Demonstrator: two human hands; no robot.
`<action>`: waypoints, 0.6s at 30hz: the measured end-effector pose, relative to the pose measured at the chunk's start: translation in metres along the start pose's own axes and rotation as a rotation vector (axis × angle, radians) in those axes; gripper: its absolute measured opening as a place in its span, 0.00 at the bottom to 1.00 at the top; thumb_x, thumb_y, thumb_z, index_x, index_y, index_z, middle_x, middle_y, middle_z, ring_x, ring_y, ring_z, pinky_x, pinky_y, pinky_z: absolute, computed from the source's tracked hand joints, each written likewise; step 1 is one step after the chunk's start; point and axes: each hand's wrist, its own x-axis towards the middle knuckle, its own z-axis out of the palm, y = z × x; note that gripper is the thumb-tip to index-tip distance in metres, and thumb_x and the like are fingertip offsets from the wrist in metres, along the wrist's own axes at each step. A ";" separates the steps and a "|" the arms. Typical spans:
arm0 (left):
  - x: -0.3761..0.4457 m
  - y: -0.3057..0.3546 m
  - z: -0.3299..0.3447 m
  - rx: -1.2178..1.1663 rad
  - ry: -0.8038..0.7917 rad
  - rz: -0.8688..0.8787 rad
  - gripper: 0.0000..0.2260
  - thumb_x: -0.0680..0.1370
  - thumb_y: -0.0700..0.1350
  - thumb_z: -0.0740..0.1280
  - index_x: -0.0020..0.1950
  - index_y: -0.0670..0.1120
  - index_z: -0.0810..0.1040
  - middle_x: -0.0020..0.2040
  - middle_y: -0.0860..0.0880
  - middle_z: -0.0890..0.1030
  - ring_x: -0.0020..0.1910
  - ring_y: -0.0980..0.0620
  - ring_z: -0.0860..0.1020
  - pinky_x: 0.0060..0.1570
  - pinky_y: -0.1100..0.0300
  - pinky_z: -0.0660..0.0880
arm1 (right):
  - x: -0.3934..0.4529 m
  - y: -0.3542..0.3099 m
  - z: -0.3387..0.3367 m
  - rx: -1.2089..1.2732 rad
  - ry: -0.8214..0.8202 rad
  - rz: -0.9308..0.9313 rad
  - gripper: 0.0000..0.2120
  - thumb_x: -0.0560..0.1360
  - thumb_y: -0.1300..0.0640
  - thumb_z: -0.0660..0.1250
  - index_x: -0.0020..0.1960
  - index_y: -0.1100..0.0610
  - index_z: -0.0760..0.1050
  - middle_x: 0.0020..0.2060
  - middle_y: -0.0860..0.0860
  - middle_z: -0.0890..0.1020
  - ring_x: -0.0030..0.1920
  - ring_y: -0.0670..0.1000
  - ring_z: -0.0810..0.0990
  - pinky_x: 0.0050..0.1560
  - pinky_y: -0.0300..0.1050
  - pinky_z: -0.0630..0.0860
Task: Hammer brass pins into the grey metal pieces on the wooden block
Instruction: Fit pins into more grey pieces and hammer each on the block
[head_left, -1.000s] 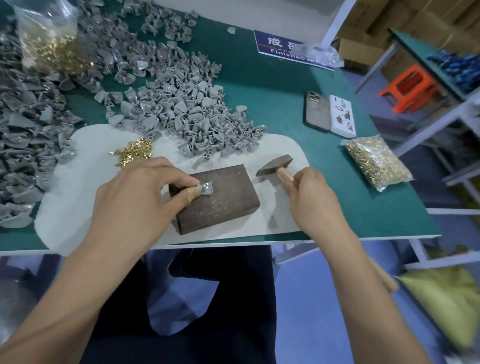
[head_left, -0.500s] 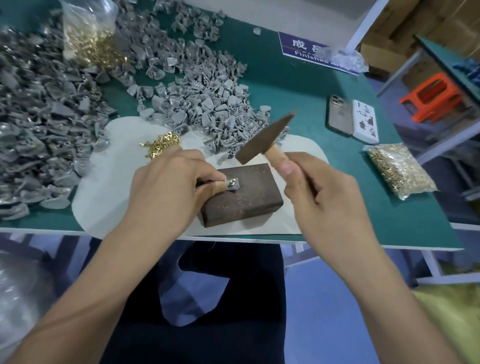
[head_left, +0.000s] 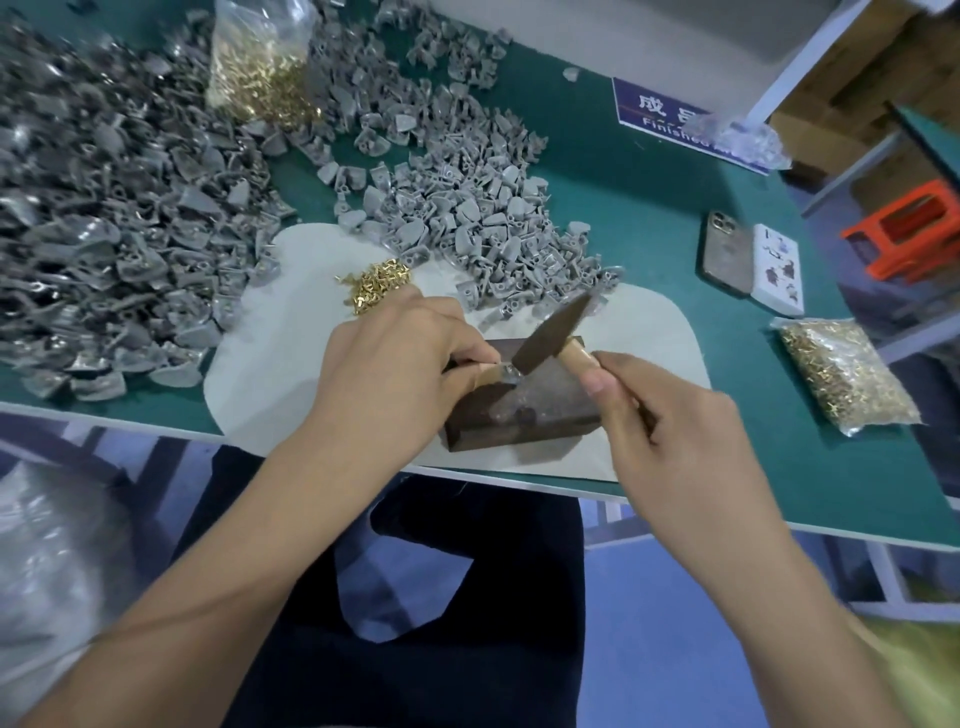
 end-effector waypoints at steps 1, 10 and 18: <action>0.000 -0.001 0.000 -0.007 0.001 0.001 0.05 0.73 0.61 0.73 0.46 0.63 0.85 0.39 0.61 0.77 0.47 0.57 0.72 0.34 0.66 0.61 | 0.002 -0.001 -0.004 0.017 0.041 -0.003 0.15 0.83 0.37 0.55 0.54 0.43 0.77 0.30 0.46 0.74 0.31 0.50 0.69 0.31 0.50 0.70; 0.000 -0.001 0.000 0.011 0.000 0.010 0.04 0.73 0.58 0.75 0.47 0.62 0.85 0.39 0.60 0.78 0.46 0.56 0.72 0.36 0.58 0.67 | 0.005 -0.001 -0.002 -0.029 0.037 0.001 0.15 0.83 0.37 0.53 0.53 0.42 0.75 0.32 0.43 0.74 0.33 0.51 0.70 0.31 0.51 0.70; 0.000 -0.001 0.001 0.021 0.004 -0.004 0.04 0.73 0.57 0.75 0.46 0.63 0.85 0.39 0.61 0.77 0.46 0.57 0.71 0.35 0.58 0.66 | -0.003 0.002 0.006 0.035 -0.041 -0.041 0.15 0.83 0.38 0.56 0.59 0.43 0.78 0.30 0.40 0.74 0.30 0.48 0.69 0.29 0.44 0.64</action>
